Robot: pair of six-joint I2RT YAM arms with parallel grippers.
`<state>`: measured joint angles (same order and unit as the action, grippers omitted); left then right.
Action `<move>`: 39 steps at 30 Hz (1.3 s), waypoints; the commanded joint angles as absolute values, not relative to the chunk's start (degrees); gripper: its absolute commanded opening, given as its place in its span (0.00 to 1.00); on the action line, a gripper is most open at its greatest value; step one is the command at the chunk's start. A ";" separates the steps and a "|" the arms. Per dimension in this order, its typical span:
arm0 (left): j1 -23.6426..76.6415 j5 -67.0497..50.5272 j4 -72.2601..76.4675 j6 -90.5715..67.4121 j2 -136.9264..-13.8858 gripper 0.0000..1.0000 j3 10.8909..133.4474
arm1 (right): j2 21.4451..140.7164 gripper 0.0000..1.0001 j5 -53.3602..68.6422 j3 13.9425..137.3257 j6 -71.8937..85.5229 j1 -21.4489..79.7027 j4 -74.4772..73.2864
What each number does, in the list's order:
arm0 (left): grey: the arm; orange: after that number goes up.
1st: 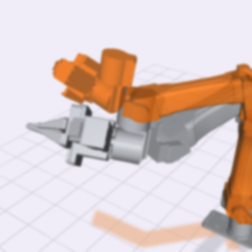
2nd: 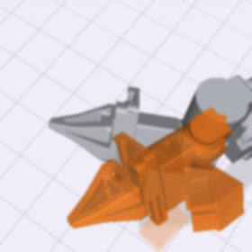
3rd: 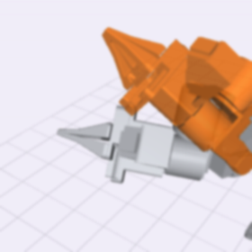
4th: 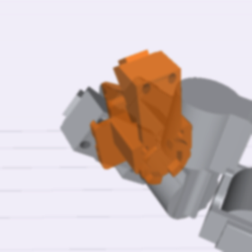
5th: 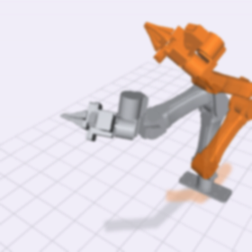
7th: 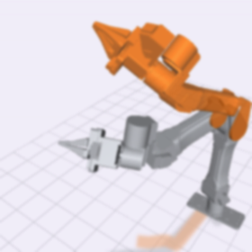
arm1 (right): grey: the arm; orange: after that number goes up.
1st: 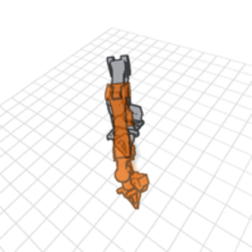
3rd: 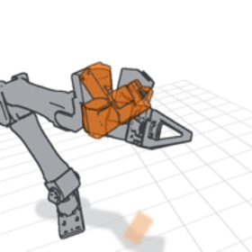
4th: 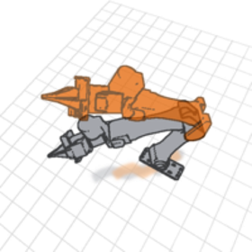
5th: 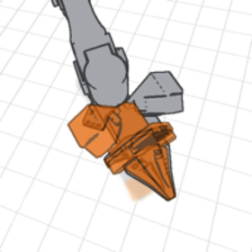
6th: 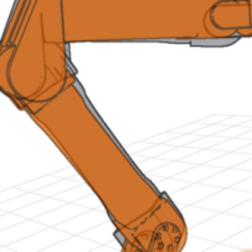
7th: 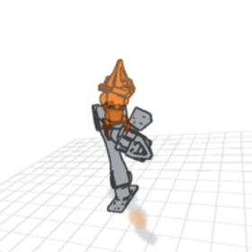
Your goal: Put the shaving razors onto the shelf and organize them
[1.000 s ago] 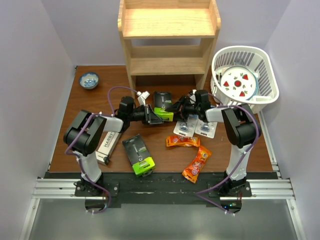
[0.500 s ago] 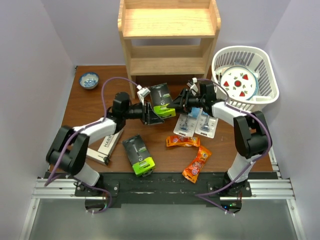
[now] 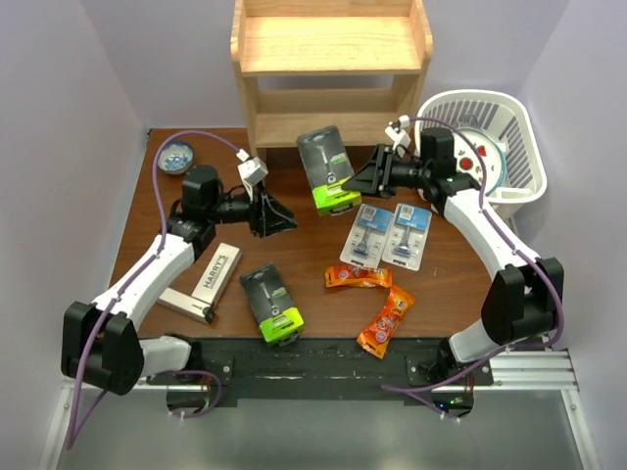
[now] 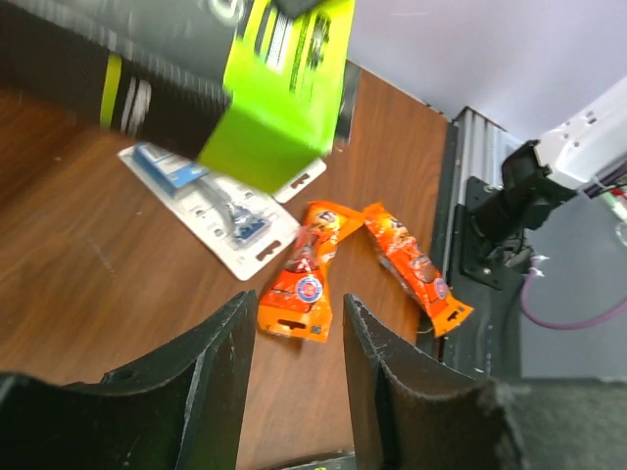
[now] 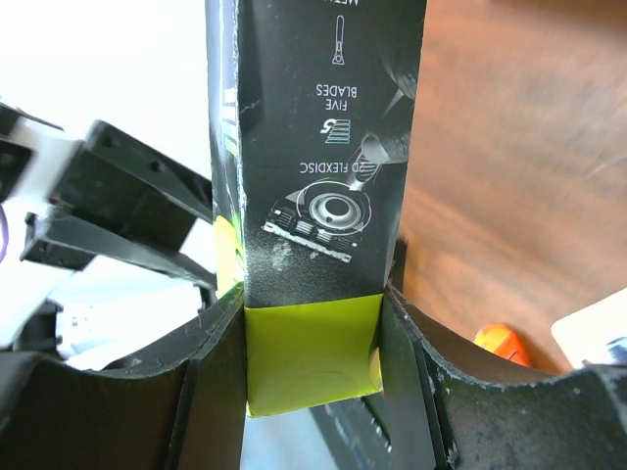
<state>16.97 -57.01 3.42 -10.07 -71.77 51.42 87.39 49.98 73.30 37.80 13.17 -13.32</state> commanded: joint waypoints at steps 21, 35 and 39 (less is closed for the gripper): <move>21.09 -51.50 20.30 -16.17 -87.01 0.42 66.44 | 100.81 0.23 30.95 98.61 33.49 7.47 -12.39; 25.92 -46.50 20.57 -11.35 -92.55 0.41 69.43 | 101.69 0.71 25.93 97.47 38.32 7.38 -13.62; 28.82 -38.78 22.22 -7.74 -95.35 0.36 70.93 | 100.99 0.75 25.58 97.47 38.41 7.47 -13.89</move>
